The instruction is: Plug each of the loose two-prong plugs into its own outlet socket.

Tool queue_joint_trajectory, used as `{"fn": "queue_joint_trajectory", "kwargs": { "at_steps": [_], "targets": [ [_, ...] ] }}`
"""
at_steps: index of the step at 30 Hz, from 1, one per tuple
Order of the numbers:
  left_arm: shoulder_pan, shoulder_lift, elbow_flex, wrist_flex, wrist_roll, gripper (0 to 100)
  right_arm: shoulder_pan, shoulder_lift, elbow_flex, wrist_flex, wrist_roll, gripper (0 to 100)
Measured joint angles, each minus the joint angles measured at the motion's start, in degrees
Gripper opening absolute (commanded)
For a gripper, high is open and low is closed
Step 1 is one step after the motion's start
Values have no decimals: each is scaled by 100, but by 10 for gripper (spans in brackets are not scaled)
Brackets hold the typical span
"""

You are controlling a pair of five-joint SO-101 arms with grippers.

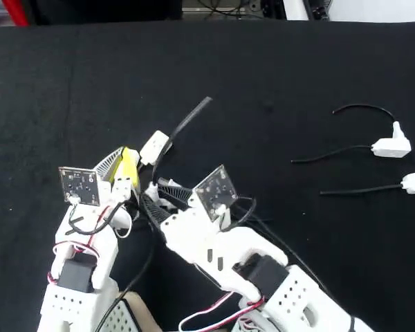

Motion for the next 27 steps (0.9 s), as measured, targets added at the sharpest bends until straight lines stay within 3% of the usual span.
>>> {"fn": "queue_joint_trajectory", "kwargs": {
  "at_steps": [7, 14, 18, 27],
  "targets": [
    [-158, 0, 0, -176, 53, 29, -26, 747, -484, 343, 0, 12],
    [-246, 0, 9, 105, 53, 30, 862, 853, -853, 343, -9, 12],
    [-53, 0, 9, 167, 53, 114, 1029, 853, -914, 325, -378, 12],
    [536, 0, 9, 642, 53, 120, 809, 853, -826, -88, -686, 12]
  ]
}}
